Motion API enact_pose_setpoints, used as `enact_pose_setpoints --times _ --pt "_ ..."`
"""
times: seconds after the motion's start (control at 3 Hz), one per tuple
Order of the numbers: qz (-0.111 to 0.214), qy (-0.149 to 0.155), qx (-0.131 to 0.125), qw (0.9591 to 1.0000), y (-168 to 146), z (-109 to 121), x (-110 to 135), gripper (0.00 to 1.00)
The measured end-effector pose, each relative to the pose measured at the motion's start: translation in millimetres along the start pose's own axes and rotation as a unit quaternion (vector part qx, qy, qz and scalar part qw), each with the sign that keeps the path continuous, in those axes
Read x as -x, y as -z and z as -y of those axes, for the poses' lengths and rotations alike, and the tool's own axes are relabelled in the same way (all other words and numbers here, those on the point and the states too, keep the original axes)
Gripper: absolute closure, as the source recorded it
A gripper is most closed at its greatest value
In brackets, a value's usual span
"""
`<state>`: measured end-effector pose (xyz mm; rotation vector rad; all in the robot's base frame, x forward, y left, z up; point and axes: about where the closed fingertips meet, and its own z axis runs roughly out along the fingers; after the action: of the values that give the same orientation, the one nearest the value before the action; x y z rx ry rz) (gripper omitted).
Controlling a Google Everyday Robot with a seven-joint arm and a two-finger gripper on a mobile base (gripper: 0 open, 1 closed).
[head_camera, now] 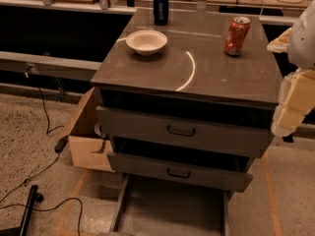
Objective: Place coke can into bottom drawer
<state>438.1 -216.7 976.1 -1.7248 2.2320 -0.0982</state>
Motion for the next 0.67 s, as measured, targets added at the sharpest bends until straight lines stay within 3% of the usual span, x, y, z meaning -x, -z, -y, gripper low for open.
enact_pose_setpoints --times 0.33,0.67 --pt "0.0 0.0 0.0 1.0 0.0 0.0 0.0 0.0" --pt "0.041 -0.017 -0.004 0.999 0.9 9.9 -0.8 0.0"
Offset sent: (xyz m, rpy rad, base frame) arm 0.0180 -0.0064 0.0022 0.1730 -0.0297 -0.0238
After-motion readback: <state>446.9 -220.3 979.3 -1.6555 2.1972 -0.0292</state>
